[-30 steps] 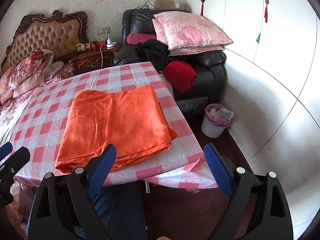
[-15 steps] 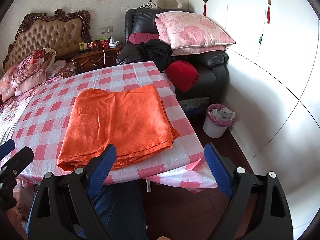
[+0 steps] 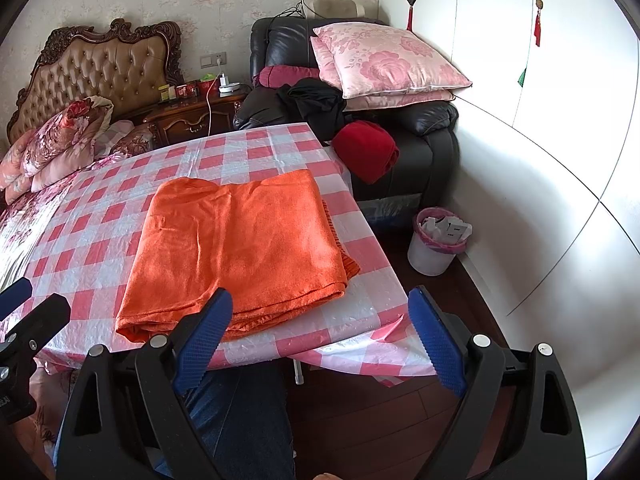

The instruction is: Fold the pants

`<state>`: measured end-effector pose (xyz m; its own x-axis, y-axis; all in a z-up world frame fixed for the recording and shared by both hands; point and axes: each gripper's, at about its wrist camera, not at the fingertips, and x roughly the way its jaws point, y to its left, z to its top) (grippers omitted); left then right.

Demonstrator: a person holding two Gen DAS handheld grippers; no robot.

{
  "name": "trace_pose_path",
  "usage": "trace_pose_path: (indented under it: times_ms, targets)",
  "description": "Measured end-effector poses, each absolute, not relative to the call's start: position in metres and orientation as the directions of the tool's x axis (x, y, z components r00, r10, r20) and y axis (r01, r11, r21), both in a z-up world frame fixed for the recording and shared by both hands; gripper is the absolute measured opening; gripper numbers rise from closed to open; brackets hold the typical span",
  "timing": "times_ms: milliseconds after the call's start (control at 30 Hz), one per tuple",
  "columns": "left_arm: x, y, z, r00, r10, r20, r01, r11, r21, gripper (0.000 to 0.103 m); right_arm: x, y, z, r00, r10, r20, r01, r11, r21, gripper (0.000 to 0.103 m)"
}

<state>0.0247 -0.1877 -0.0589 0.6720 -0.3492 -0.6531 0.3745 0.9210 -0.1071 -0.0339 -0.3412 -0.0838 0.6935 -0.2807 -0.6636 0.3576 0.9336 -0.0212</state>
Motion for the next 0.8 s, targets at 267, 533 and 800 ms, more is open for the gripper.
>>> trace_pose_path:
  times_ms: [267,533,800]
  targets:
    - [0.0245,-0.1898,-0.0583,0.67,-0.354,-0.653,0.385,0.917,-0.101,0.101,-0.0334,-0.3416,-0.0842,0.693,-0.282,-0.663,0.36,0.933,-0.02,0.086]
    - [0.0244,-0.1899,-0.0588,0.67,-0.354,-0.653,0.388,0.916,-0.099,0.101,-0.0341,-0.3423,-0.0838,0.694,-0.281,-0.663,0.359,0.933,-0.019,0.086]
    - [0.0243,-0.1901,-0.0592,0.669,-0.355,-0.653,0.389,0.916,-0.099,0.101,-0.034,-0.3425,-0.0837,0.694,-0.281,-0.663,0.359,0.933,-0.019,0.086]
